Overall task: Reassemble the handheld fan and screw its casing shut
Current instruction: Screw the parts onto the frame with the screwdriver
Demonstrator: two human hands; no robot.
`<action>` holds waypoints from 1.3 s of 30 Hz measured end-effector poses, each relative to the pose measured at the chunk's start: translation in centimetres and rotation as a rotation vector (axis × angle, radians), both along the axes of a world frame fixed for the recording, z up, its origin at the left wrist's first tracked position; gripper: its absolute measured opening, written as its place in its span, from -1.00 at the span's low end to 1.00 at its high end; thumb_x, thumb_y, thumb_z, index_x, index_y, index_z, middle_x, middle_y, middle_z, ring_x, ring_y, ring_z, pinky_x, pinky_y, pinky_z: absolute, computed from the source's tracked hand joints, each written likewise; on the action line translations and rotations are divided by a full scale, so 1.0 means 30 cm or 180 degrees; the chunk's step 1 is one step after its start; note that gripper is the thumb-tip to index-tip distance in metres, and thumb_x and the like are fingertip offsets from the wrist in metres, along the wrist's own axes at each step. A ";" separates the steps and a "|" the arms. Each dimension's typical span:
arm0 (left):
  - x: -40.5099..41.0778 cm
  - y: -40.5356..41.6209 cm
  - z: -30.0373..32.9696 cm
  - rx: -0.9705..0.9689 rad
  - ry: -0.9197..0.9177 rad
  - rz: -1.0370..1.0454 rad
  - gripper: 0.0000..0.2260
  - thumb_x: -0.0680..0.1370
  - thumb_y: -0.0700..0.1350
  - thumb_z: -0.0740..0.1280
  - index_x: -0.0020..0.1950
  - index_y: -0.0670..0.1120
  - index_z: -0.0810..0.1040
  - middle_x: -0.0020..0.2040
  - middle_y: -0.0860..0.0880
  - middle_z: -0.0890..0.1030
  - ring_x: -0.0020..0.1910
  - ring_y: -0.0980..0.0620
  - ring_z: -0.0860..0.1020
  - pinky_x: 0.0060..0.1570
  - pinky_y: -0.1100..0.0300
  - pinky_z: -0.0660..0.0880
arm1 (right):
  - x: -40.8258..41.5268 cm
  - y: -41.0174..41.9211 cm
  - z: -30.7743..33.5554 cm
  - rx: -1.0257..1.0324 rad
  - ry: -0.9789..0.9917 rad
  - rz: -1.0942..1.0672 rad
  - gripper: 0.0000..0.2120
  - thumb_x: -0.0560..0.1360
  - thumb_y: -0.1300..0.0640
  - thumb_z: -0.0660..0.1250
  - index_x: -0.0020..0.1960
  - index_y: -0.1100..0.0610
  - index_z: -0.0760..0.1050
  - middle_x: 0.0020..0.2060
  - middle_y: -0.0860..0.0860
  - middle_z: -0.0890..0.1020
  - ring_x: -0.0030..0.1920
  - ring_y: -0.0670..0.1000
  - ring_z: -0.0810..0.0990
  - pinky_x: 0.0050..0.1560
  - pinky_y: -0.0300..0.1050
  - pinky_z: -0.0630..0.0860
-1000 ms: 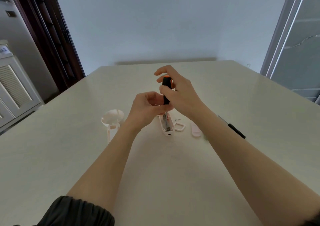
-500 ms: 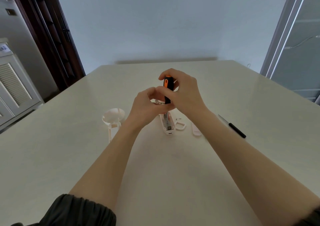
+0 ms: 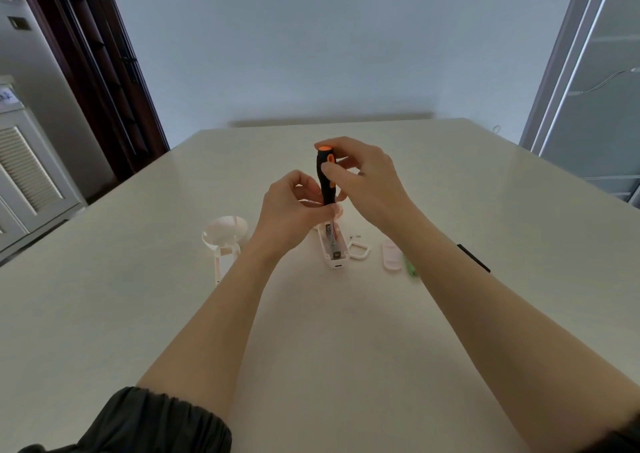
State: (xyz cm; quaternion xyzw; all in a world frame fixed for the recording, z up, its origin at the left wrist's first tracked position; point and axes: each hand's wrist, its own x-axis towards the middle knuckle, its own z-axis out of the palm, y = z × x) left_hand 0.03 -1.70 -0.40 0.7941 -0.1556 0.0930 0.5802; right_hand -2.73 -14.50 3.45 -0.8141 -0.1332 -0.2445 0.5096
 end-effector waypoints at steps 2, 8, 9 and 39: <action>0.002 0.000 -0.002 -0.0044 0.0026 -0.0050 -0.76 0.34 -0.29 0.51 -0.16 -0.11 0.47 -0.18 0.01 0.69 -0.19 0.05 0.69 -0.07 0.10 0.60 | -0.004 0.001 -0.003 -0.0038 -0.0021 0.0122 -0.66 0.49 0.27 0.24 0.20 0.01 0.53 -0.01 -0.06 0.63 -0.07 -0.12 0.57 -0.10 -0.36 0.50; 0.002 0.009 -0.001 -0.0152 0.0133 -0.0223 -0.75 0.36 -0.30 0.48 -0.08 -0.10 0.48 -0.17 0.00 0.72 -0.18 0.08 0.69 -0.10 0.18 0.57 | -0.004 0.004 -0.006 -0.0164 -0.0201 0.0052 -0.75 0.44 0.24 0.32 0.07 0.01 0.57 -0.14 -0.10 0.62 -0.19 -0.13 0.60 -0.19 -0.41 0.48; 0.001 0.009 0.001 -0.0147 0.0161 -0.0276 -0.73 0.37 -0.29 0.48 -0.04 -0.09 0.48 -0.18 0.02 0.72 -0.18 0.10 0.69 -0.12 0.21 0.55 | -0.002 0.002 -0.008 -0.0129 -0.0222 -0.0009 -0.79 0.42 0.22 0.36 0.03 0.02 0.57 -0.17 -0.08 0.62 -0.23 -0.13 0.59 -0.24 -0.45 0.47; -0.016 -0.001 0.000 -0.0301 0.0242 -0.0296 -0.80 0.39 -0.33 0.43 -0.08 -0.12 0.52 -0.20 -0.02 0.72 -0.16 0.05 0.69 -0.14 0.28 0.57 | -0.010 0.006 0.018 -0.0231 0.0044 -0.0030 -0.71 0.42 0.29 0.28 0.07 0.06 0.59 -0.14 0.02 0.62 -0.35 0.01 0.64 -0.24 -0.26 0.59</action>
